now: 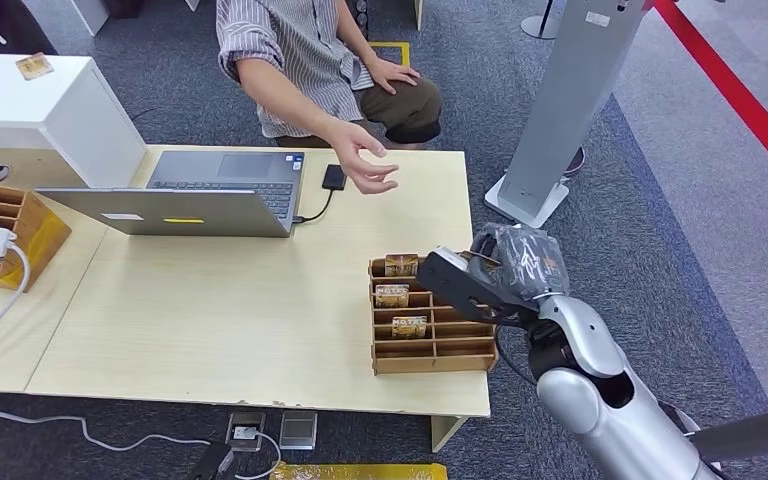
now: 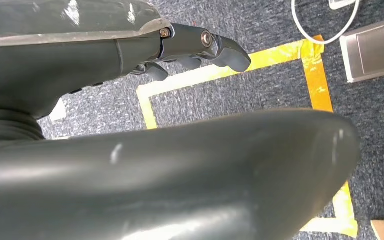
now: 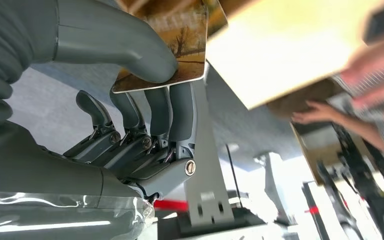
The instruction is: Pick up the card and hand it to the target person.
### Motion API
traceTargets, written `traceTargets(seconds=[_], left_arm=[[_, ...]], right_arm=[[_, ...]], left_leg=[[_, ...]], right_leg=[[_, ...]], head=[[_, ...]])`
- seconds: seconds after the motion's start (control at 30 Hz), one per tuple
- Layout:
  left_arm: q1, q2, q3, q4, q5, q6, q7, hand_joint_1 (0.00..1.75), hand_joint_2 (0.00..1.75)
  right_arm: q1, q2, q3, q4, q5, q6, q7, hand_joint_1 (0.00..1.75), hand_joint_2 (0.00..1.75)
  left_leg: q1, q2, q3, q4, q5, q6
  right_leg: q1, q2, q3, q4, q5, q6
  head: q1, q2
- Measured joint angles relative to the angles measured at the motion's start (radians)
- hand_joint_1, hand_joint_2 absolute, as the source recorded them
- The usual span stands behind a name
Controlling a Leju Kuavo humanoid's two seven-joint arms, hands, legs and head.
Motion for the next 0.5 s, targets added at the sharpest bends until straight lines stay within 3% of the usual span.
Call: traceTargets(seconds=[0.23,0.5], left_arm=[[-0.002,0.0,-0.001,0.0,-0.004,0.0,0.001,0.0,0.0],[-0.029,-0.004,-0.011,0.0,-0.016,-0.014,0.007,0.0,0.0]], right_arm=[[0.002,-0.016,-0.023,-0.135,0.012,-0.039,-0.086,1.5,1.75],[-0.001,0.05,-0.018,-0.046,0.036,-0.325,-0.352,1.5,1.75]], left_leg=[[0.0,0.0,0.0,0.0,0.0,0.0],[0.0,0.0,-0.001,0.0,0.0,0.0]], right_leg=[[0.0,0.0,0.0,0.0,0.0,0.0],[0.0,0.0,0.001,0.0,0.0,0.0]], head=[[0.0,0.0],[0.0,0.0]])
